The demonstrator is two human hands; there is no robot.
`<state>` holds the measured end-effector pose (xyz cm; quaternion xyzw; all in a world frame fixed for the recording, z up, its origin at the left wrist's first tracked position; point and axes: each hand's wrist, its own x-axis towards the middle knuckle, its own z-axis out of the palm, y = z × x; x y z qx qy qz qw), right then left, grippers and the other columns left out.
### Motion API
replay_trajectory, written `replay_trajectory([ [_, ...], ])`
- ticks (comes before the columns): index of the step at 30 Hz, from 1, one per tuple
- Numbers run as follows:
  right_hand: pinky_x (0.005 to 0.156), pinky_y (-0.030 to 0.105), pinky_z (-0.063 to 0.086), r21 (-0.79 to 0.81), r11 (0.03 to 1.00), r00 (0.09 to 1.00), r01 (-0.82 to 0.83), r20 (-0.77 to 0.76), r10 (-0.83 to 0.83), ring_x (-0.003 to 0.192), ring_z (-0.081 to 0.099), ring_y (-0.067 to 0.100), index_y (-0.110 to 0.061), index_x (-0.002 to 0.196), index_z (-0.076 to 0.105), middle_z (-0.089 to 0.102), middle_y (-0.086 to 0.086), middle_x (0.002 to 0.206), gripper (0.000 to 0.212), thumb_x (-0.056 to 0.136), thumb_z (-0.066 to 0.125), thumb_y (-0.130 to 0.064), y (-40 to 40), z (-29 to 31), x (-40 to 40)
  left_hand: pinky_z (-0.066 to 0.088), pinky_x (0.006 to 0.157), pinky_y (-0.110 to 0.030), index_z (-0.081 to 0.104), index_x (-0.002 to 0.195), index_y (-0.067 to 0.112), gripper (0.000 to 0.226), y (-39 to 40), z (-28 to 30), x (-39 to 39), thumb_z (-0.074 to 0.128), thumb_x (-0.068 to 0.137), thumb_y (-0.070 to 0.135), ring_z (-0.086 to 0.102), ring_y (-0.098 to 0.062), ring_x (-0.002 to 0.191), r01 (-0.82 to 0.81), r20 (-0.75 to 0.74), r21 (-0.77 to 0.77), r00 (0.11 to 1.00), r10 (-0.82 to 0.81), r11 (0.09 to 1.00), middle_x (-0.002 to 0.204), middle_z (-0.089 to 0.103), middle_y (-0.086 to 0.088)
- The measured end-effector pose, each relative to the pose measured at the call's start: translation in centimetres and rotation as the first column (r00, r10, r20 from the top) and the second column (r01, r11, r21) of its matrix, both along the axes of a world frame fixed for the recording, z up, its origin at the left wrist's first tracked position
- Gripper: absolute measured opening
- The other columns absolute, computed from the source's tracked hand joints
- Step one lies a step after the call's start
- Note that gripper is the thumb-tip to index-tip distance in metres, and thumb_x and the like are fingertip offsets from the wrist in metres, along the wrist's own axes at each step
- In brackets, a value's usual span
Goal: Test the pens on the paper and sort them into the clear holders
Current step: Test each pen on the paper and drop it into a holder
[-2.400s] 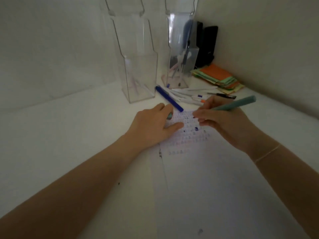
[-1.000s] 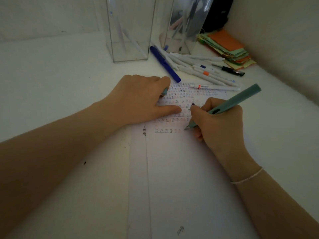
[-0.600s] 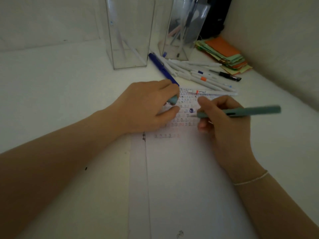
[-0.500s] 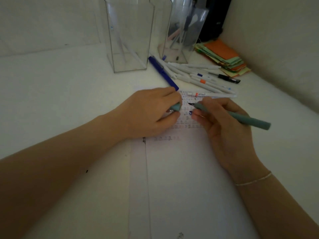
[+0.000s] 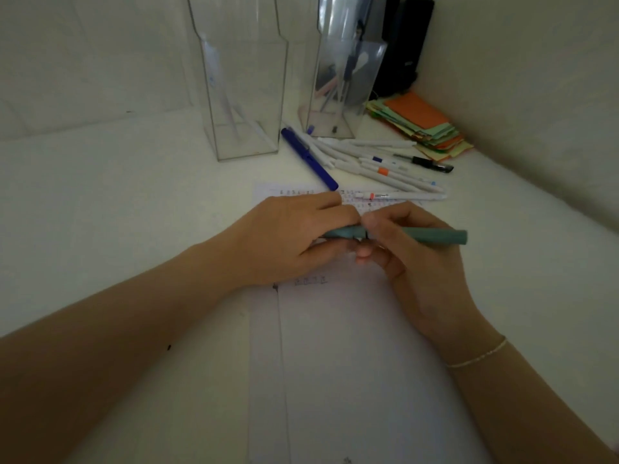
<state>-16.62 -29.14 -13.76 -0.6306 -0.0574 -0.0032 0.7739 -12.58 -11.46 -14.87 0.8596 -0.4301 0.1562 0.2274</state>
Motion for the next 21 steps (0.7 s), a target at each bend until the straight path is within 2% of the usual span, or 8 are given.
replay_trajectory([
  [3,0.054,0.026,0.052,0.144,0.989,0.998,0.035,-0.065,-0.026,0.057,0.060,0.018,-0.012,0.064,0.073,0.068,0.007,0.065,0.037,0.083,0.054,-0.037,0.1,0.3,0.0,0.032,0.059,-0.005,0.057,0.103,0.024,0.025,-0.2,0.4,-0.4,0.041,0.091,0.041,0.039,0.002,0.069,-0.033,-0.063,-0.036,0.998,0.031,0.999,0.080,0.042,0.024],
  [6,0.040,0.026,0.033,-0.065,0.981,0.973,0.182,0.153,-0.170,0.045,0.041,0.018,-0.012,0.064,0.060,0.053,0.002,0.054,0.032,0.090,0.044,-0.022,0.6,0.4,-0.4,0.035,0.053,-0.014,0.057,0.085,0.023,0.021,-1.6,1.0,-1.6,0.049,0.089,0.041,0.047,-0.008,0.056,-0.080,-0.159,-0.113,0.985,0.061,0.990,0.062,0.048,0.014],
  [8,0.038,0.028,0.025,-0.112,0.970,0.955,0.213,0.234,-0.183,0.043,0.032,0.023,-0.006,0.064,0.046,0.039,0.011,0.051,0.027,0.088,0.038,-0.013,0.8,1.0,-1.1,0.040,0.050,-0.022,0.064,0.079,0.020,0.019,-2.7,1.7,-2.7,0.057,0.084,0.037,0.052,-0.012,0.054,-0.143,-0.270,-0.209,0.959,0.084,0.967,0.057,0.054,0.004],
  [10,0.038,0.026,0.022,-0.125,0.962,0.930,0.243,0.311,-0.195,0.044,0.028,0.024,-0.004,0.061,0.038,0.033,0.018,0.053,0.026,0.087,0.036,-0.008,0.3,2.5,-2.2,0.040,0.050,-0.027,0.064,0.072,0.018,0.022,-4.1,2.5,-3.7,0.057,0.079,0.037,0.052,-0.014,0.052,-0.187,-0.342,-0.266,0.935,0.088,0.946,0.054,0.053,0.000],
  [14,0.044,0.015,0.028,-0.285,0.909,0.866,0.306,0.480,-0.141,0.045,0.033,0.005,0.005,0.063,0.042,0.035,-0.001,0.048,0.028,0.089,0.039,-0.006,-3.1,5.5,-4.7,0.035,0.050,-0.029,0.063,0.068,0.021,0.017,-8.6,4.5,-5.8,0.054,0.078,0.031,0.045,-0.008,0.048,-0.161,-0.473,-0.380,0.880,-0.042,0.911,0.053,0.053,0.000],
  [18,0.047,0.016,0.027,-0.491,0.694,0.806,0.527,0.549,-0.223,0.048,0.035,0.009,0.010,0.067,0.048,0.041,0.016,0.057,0.040,0.093,0.051,-0.020,-9.1,7.6,-7.2,0.044,0.059,-0.031,0.058,0.085,0.017,0.013,-15.4,4.7,-6.6,0.055,0.091,0.028,0.055,-0.012,0.062,-0.075,-0.474,-0.328,0.875,-0.095,0.942,0.072,0.061,-0.002],
  [20,0.048,0.022,0.030,-0.490,0.542,0.712,0.683,0.612,-0.344,0.049,0.039,0.018,0.006,0.065,0.050,0.045,0.016,0.054,0.042,0.093,0.053,-0.025,-12.9,7.3,-9.2,0.046,0.072,-0.029,0.053,0.098,0.024,0.011,-18.8,3.6,-6.9,0.054,0.091,0.032,0.057,-0.012,0.081,-0.021,-0.398,-0.197,0.915,-0.060,0.980,0.093,0.060,0.001],
  [21,0.047,0.026,0.032,-0.454,0.461,0.638,0.762,0.646,-0.420,0.049,0.041,0.021,0.004,0.065,0.049,0.046,0.017,0.054,0.041,0.093,0.052,-0.026,-14.8,6.6,-10.5,0.045,0.084,-0.029,0.050,0.113,0.024,0.023,-20.3,2.8,-7.0,0.053,0.092,0.035,0.055,-0.013,0.098,0.016,-0.371,-0.118,0.927,-0.059,0.993,0.111,0.057,0.000],
])
